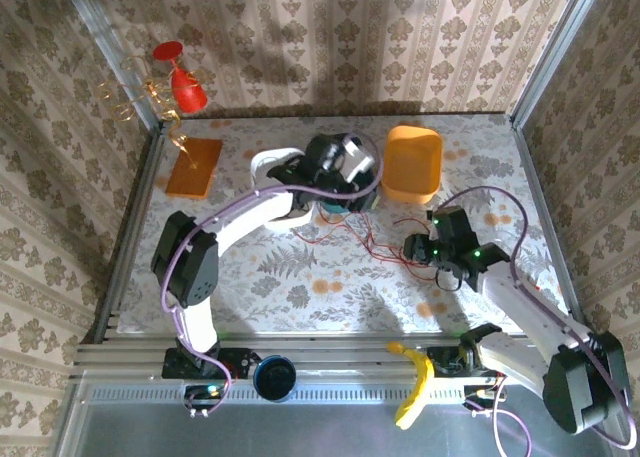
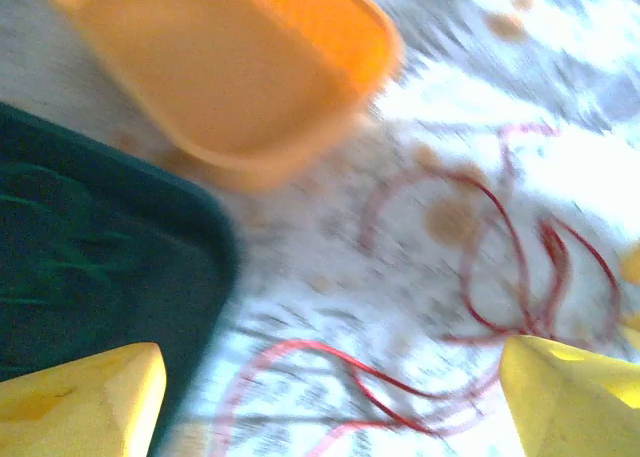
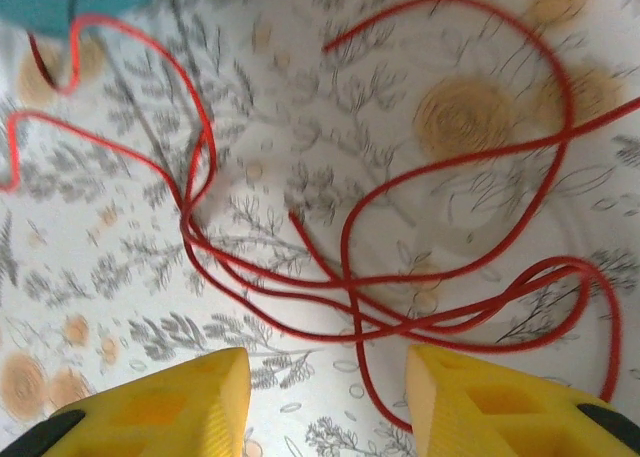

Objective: Untangle the cables

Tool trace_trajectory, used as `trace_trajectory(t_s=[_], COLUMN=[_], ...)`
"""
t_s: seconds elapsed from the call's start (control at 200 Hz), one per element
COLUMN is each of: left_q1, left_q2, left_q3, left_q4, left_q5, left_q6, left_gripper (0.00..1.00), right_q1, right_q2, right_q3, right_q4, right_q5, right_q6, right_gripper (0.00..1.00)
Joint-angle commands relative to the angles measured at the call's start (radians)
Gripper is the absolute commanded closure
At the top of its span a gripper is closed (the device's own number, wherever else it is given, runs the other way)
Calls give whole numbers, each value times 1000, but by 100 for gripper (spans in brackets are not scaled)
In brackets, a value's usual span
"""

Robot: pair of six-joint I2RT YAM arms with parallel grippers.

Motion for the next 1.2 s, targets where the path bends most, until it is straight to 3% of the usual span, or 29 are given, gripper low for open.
trace_trajectory(t_s=[0.0,0.11,0.18,0.455,0.56,0.605,0.695,1.015,1.195], left_q1=[-28,-78,-96,-135,-142,-142,-144,-120,-61], left_q2=[18,67,108,244,269,270,247,-18,-148], left_q3=[-62,-52,-32,45,53,56,58,51,37], left_q4=[-41,-48,-58,-46,7,20,15,-96,-38], left_q5=[94,84,72,41,-16,-26,0,71,205], left_q6=[78,116,136,153,131,125,124,82,-28], left_gripper=[13,15,23,29,51,71,100,100,100], right_q1=[5,-75,-129,-224,-233,-233,-235,-252,-273], right_q2=[12,-7,-25,-67,-76,-78,-83,-80,-79], right_q3=[48,38,30,-2,-21,-23,-18,-16,-33], right_q4=[-42,-34,-30,-47,-42,-44,-56,-69,-58], right_q5=[70,49,24,-32,-54,-58,-53,2,16], right_q6=[9,89,122,139,143,142,134,147,168], right_gripper=[53,53,53,53,53,53,53,53,53])
